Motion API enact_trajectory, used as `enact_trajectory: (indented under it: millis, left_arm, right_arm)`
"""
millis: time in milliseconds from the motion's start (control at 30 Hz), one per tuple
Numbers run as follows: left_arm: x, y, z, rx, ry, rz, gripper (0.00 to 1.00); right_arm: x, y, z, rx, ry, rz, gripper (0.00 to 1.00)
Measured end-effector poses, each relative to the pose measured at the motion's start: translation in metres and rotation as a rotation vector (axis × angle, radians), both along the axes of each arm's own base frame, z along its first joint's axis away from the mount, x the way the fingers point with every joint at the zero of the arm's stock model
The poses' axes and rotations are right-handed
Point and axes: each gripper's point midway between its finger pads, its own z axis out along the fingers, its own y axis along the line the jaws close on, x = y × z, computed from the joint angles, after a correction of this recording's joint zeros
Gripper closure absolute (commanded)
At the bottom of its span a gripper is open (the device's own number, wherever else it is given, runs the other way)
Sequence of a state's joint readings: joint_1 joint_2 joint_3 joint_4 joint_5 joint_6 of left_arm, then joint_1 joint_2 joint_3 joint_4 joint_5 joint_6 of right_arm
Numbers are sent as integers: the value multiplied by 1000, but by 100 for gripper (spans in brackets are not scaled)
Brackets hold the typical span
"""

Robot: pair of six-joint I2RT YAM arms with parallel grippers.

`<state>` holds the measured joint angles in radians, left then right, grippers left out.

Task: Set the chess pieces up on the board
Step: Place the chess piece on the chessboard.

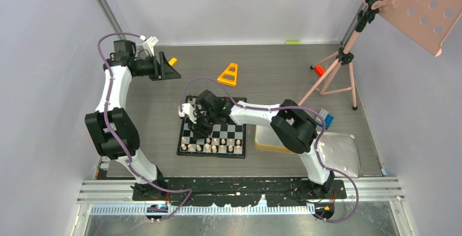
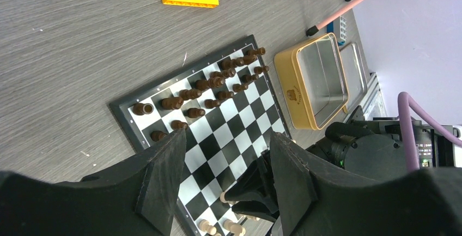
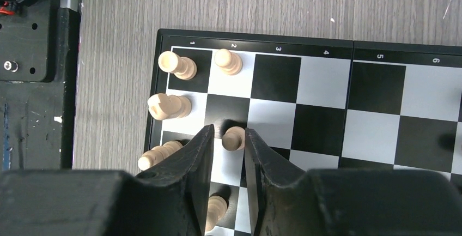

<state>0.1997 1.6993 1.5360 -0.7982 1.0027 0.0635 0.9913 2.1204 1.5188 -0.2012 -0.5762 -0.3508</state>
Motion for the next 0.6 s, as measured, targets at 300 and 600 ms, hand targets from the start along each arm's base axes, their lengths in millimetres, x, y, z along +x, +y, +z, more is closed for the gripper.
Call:
enact_trajectory:
  millis: [300, 600]
  left_arm:
    - [-1, 1, -1, 15, -6, -4, 39]
    - [-23, 3, -1, 102, -73, -37, 36]
  right_arm:
    - [4, -7, -6, -40, -22, -21, 61]
    - [10, -27, 35, -57, -54, -75, 57]
